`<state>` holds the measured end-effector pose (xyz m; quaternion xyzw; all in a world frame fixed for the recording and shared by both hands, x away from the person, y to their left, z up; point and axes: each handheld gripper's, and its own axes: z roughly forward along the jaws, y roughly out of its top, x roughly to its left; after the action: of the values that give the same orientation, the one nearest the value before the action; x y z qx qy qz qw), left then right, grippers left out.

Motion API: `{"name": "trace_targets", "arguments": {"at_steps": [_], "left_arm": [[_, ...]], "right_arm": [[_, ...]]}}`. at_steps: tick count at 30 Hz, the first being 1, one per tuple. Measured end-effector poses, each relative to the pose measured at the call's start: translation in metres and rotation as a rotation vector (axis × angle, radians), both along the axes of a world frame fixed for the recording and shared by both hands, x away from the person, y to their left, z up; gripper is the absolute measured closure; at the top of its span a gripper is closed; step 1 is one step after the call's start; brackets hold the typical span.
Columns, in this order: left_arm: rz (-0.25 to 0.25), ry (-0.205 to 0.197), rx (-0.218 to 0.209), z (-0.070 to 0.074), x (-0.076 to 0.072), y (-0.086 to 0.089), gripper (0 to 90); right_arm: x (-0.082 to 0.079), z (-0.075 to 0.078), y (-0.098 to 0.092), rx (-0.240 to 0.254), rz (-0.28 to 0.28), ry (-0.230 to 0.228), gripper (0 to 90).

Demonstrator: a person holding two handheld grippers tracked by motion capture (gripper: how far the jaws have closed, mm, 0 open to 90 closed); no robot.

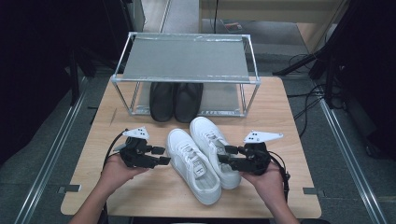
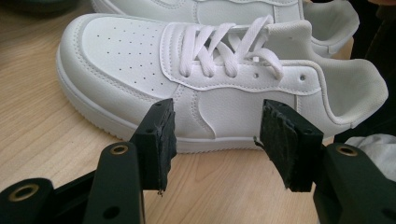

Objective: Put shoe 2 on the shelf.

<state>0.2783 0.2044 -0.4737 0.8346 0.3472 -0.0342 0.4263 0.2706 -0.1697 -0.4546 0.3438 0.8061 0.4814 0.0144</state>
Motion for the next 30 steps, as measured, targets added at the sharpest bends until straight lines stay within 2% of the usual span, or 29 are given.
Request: {"name": "trace_targets", "arguments": {"at_steps": [7,11,22,27,28,30], "left_arm": [[0.013,-0.008,-0.006,0.001,0.0,0.003,45.8],[0.017,-0.009,-0.007,0.002,0.0,0.004,45.8],[0.028,-0.009,-0.017,0.002,0.002,0.007,45.6],[0.036,-0.013,-0.02,0.003,0.002,0.008,45.6],[0.037,-0.011,-0.024,0.003,0.002,0.008,45.6],[0.038,-0.011,-0.026,0.003,0.002,0.008,45.6]], "right_arm": [[0.002,-0.008,0.016,0.001,0.017,0.024,46.8],[0.003,-0.011,0.025,-0.022,-0.004,0.02,43.5],[0.0,-0.012,0.039,-0.029,-0.038,0.015,39.6],[-0.002,-0.02,0.049,-0.074,-0.032,0.03,39.5],[-0.003,-0.02,0.051,-0.102,-0.036,0.016,40.2],[-0.005,-0.02,0.054,-0.121,-0.039,-0.007,41.2]]}}
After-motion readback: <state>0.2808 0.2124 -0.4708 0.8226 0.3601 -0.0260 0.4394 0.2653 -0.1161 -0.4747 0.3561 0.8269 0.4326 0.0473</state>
